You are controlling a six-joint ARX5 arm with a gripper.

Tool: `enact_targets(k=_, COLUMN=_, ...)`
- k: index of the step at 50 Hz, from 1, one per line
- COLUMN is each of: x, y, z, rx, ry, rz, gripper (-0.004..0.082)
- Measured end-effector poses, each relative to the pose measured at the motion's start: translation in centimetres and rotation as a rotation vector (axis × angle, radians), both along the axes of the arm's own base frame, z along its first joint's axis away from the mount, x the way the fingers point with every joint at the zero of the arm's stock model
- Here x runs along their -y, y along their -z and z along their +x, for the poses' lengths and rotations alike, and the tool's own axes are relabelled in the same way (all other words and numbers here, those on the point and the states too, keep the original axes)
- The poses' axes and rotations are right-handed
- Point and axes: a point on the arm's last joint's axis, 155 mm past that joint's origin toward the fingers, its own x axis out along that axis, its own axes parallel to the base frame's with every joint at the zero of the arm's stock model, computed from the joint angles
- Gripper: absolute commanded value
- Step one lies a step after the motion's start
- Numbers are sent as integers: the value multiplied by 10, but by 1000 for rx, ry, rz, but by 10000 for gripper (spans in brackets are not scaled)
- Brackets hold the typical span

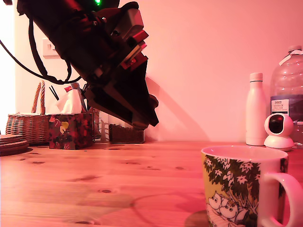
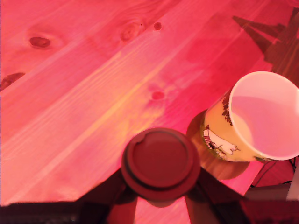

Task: Pick up the coffee capsules from the table one by one and drop them inside the nearest coffee cup

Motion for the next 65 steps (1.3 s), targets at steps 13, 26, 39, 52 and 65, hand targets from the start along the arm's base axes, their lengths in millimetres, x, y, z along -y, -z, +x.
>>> enact_targets(k=13, x=9, y=-13, z=12, rx=60, ry=-11, rz=-55, gripper=201)
enact_targets(k=26, x=19, y=-21, z=13, rx=105, ry=41, rz=-91, gripper=201)
enact_targets(k=39, x=26, y=-36, z=2, rx=152, ry=91, rz=-112, gripper=201)
enact_targets(k=52, x=35, y=-50, z=-16, rx=206, ry=173, rz=-125, gripper=201)
enact_targets(k=65, x=51, y=-47, z=-45, rx=216, ry=265, rz=-113, gripper=201)
